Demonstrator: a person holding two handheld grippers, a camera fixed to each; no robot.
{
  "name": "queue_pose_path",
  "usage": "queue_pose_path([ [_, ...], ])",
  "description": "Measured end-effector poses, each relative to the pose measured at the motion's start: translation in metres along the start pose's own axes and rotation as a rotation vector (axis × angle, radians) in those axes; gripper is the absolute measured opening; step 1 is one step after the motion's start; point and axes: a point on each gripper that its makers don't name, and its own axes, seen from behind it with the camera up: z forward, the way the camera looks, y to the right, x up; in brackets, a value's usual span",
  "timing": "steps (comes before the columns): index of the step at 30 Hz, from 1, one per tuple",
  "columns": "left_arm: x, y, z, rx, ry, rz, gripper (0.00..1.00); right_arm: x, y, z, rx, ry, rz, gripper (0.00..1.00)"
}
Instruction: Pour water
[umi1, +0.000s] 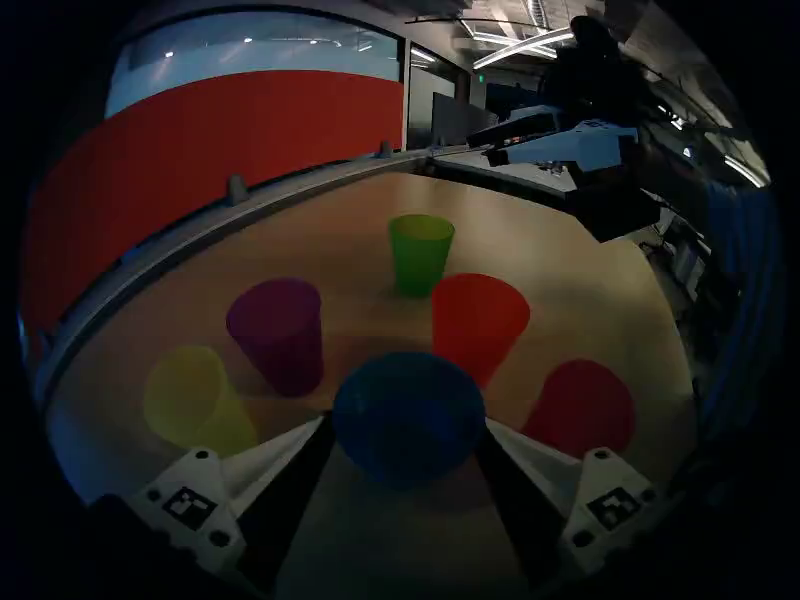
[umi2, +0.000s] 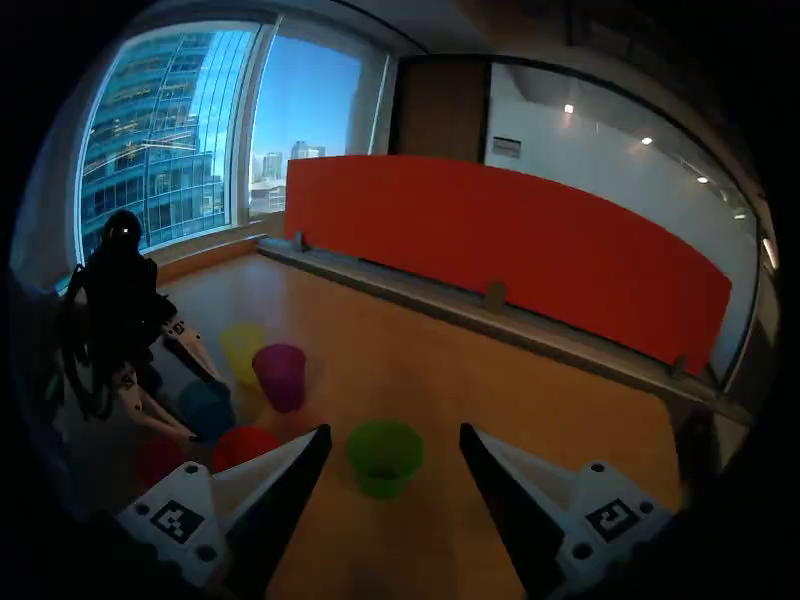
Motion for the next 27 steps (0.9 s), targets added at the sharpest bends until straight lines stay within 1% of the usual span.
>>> queue_pose_path([
  [2,0.0,0.001,0.001,-0.002,0.001,0.0,0.86,-0.001,0.001,0.0,-0.001,-0.002,0.002,1.0],
  [4,0.0,0.001,0.002,-0.003,0.001,0.001,0.86,-0.003,0.001,0.0,-0.001,-0.003,0.003,1.0],
  [12,-0.001,0.001,0.0,-0.005,-0.001,-0.004,0.85,-0.007,0.001,0.003,0.004,-0.01,0.005,1.0],
  [18,-0.002,-0.002,-0.005,0.007,0.007,-0.009,0.85,-0.015,-0.001,0.007,0.006,-0.026,0.003,1.0],
  [21,-0.001,-0.005,-0.01,0.015,0.017,-0.012,0.85,-0.02,-0.002,0.01,0.009,-0.035,0.003,1.0],
  [27,0.006,-0.011,-0.024,0.03,0.054,-0.04,0.85,-0.03,-0.004,0.017,0.014,-0.055,-0.001,1.0],
])
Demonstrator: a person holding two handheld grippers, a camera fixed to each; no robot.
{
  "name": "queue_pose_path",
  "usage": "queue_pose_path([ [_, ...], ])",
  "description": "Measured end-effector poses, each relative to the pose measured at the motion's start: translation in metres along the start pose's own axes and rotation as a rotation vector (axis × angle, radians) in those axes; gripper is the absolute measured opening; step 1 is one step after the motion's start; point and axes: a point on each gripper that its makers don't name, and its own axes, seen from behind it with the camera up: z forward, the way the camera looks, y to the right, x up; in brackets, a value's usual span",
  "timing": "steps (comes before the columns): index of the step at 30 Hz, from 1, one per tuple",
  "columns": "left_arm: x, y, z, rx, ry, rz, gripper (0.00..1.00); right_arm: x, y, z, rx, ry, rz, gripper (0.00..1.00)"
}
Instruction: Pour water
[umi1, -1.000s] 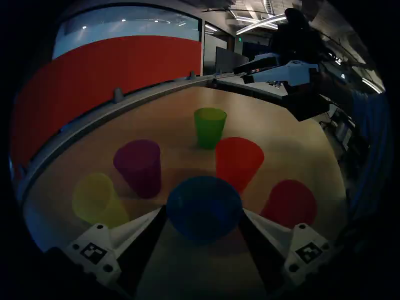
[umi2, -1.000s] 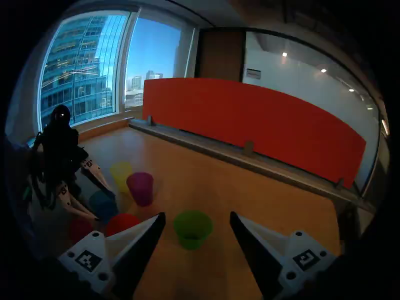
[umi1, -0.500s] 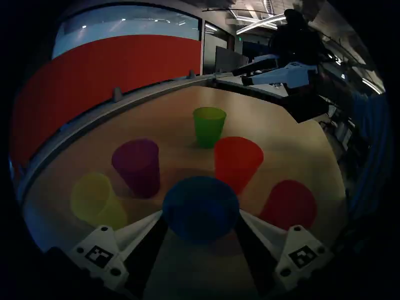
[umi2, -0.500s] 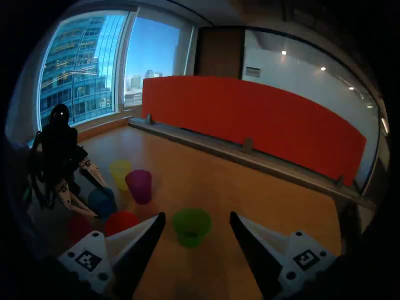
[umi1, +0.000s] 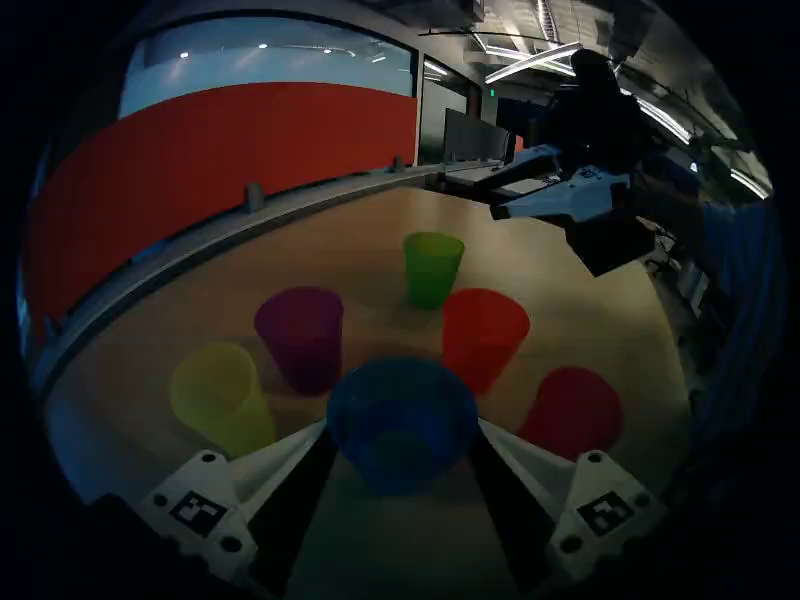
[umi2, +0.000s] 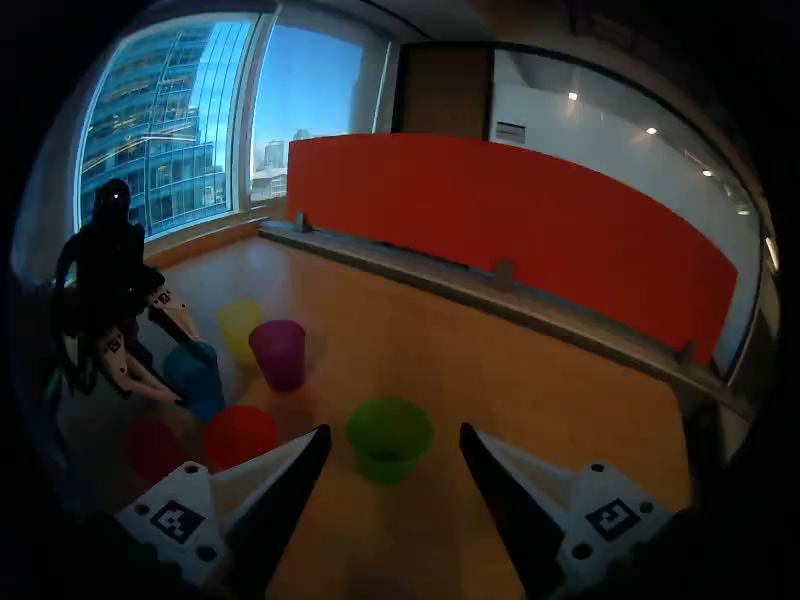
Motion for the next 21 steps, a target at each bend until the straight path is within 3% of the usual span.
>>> queue_pose_path([
  [21,0.042,-0.017,-0.051,0.095,0.16,-0.022,0.85,-0.032,-0.006,0.027,0.017,-0.063,-0.018,1.0],
])
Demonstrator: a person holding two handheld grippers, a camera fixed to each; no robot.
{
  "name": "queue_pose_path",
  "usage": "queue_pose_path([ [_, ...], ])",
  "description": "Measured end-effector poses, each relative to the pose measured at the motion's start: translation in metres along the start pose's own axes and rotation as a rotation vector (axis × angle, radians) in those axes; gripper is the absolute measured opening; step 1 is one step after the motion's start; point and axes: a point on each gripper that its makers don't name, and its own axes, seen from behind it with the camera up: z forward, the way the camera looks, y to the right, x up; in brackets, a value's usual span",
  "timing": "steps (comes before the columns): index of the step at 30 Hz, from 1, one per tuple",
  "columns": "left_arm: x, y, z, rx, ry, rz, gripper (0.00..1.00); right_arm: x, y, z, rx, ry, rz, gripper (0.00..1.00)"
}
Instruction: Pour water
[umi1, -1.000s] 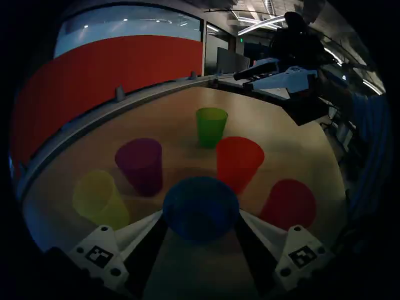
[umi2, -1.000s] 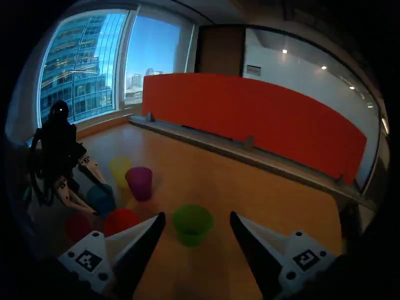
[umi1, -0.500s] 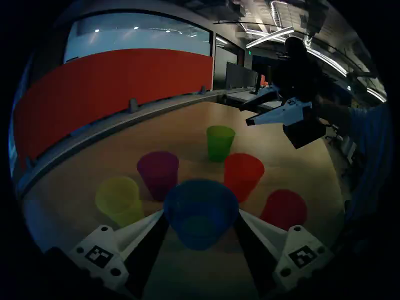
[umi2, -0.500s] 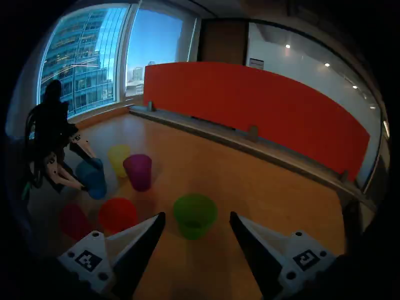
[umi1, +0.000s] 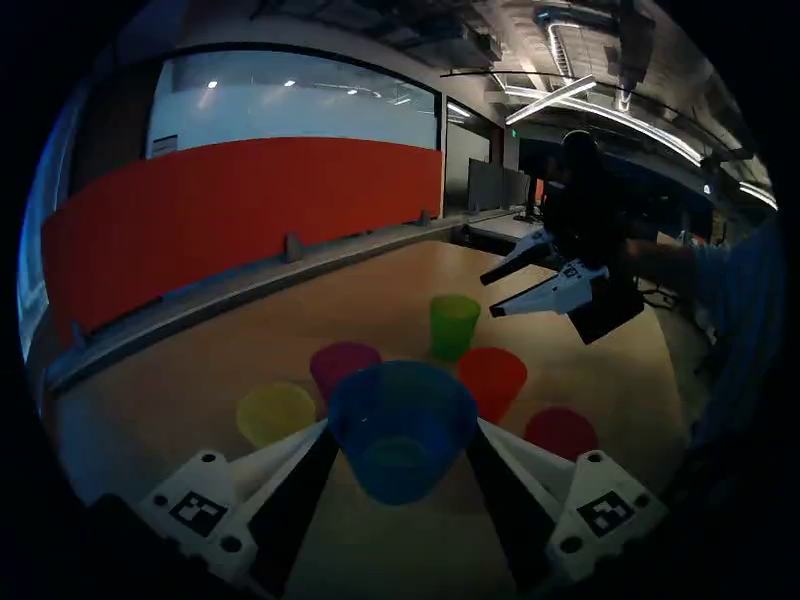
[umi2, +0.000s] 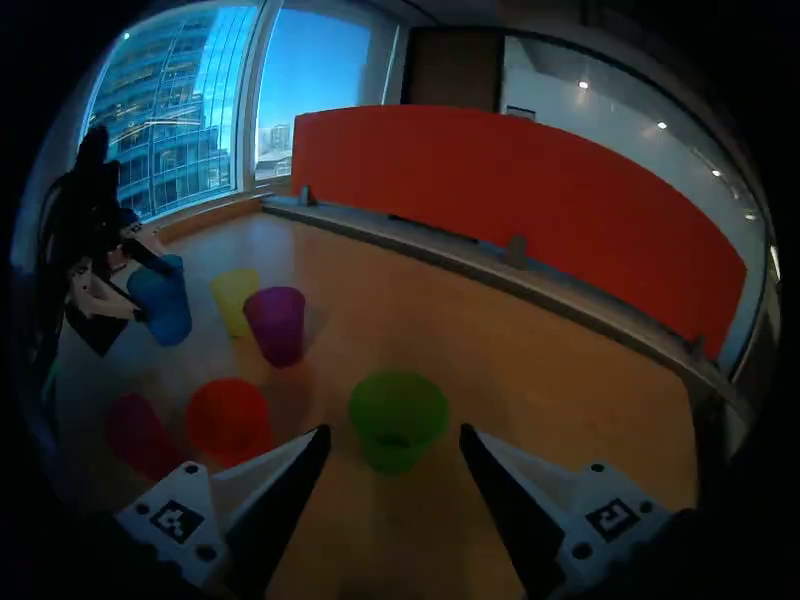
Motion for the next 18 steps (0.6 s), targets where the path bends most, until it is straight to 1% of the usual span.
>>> queue_pose_path([
  [5,0.012,-0.004,-0.01,0.019,0.034,0.002,0.85,-0.008,0.0,0.007,0.001,-0.019,-0.001,1.0],
  [9,0.021,-0.003,-0.017,0.029,0.059,0.004,0.85,-0.013,0.001,0.014,-0.001,-0.03,0.002,1.0],
  [18,0.031,-0.004,-0.033,0.051,0.094,0.013,0.86,-0.021,0.002,0.029,0.003,-0.05,0.006,1.0],
])
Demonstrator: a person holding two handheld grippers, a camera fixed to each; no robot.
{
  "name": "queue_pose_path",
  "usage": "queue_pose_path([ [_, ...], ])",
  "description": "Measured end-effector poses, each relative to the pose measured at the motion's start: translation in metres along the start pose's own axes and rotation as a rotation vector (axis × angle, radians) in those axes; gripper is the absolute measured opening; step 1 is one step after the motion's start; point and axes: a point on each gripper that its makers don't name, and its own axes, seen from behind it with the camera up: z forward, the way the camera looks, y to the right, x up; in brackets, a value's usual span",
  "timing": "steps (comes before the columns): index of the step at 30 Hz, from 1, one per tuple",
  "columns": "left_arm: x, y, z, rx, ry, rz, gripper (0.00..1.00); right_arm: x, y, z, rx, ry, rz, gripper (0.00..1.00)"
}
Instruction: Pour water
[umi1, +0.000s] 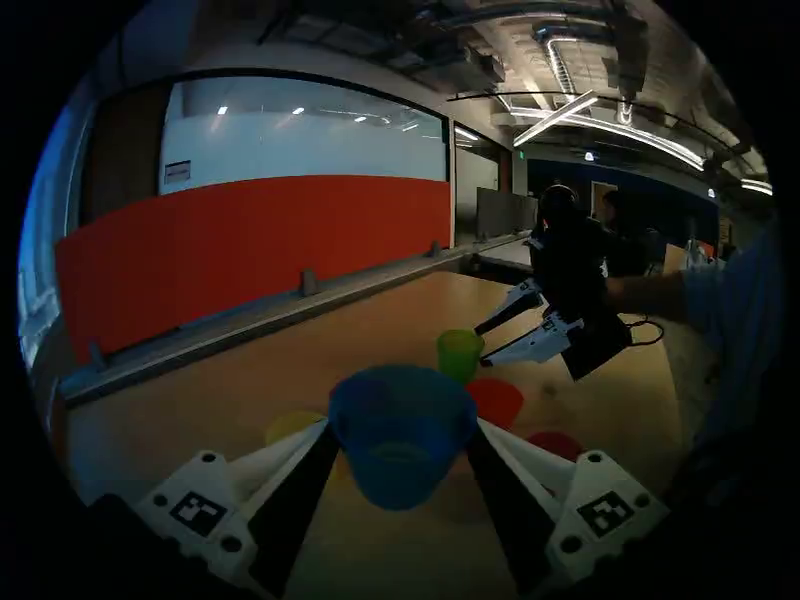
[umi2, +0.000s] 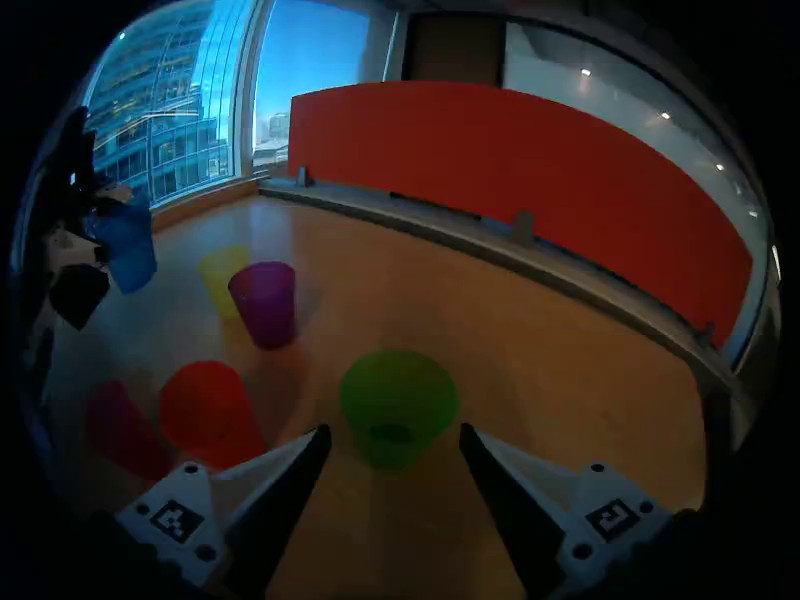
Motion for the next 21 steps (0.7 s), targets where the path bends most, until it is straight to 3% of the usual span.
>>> queue_pose_path([
  [21,0.016,-0.018,-0.034,0.064,0.054,-0.015,0.85,0.001,0.003,0.039,0.009,-0.023,0.027,1.0],
])
